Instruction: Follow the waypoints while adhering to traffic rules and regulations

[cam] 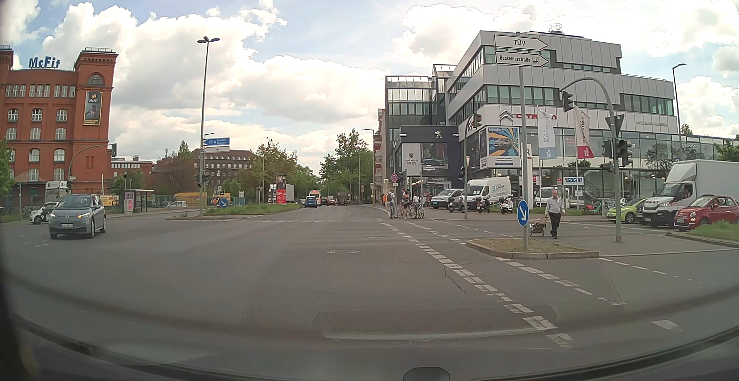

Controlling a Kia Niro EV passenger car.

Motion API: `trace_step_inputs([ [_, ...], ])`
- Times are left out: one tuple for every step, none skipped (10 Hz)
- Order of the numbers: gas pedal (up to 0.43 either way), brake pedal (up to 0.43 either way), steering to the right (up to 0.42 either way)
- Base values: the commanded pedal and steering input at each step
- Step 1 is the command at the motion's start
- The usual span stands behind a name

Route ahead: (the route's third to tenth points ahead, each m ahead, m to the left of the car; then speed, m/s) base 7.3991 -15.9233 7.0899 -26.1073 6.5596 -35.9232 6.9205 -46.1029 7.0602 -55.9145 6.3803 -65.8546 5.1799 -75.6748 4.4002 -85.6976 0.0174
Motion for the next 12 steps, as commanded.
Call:
trace_step_inputs([
  [0.000,0.238,0.817],
  [0.000,0.238,0.817],
  [0.000,0.238,0.817],
  [0.000,0.238,0.817],
  [0.000,0.238,0.817],
  [0.000,0.238,0.817],
  [0.000,0.238,0.817],
  [0.000,0.238,0.817],
  [0.000,0.238,0.817],
  [0.000,0.238,0.817],
  [0.000,0.238,0.817],
  [0.000,0.238,0.817],
])
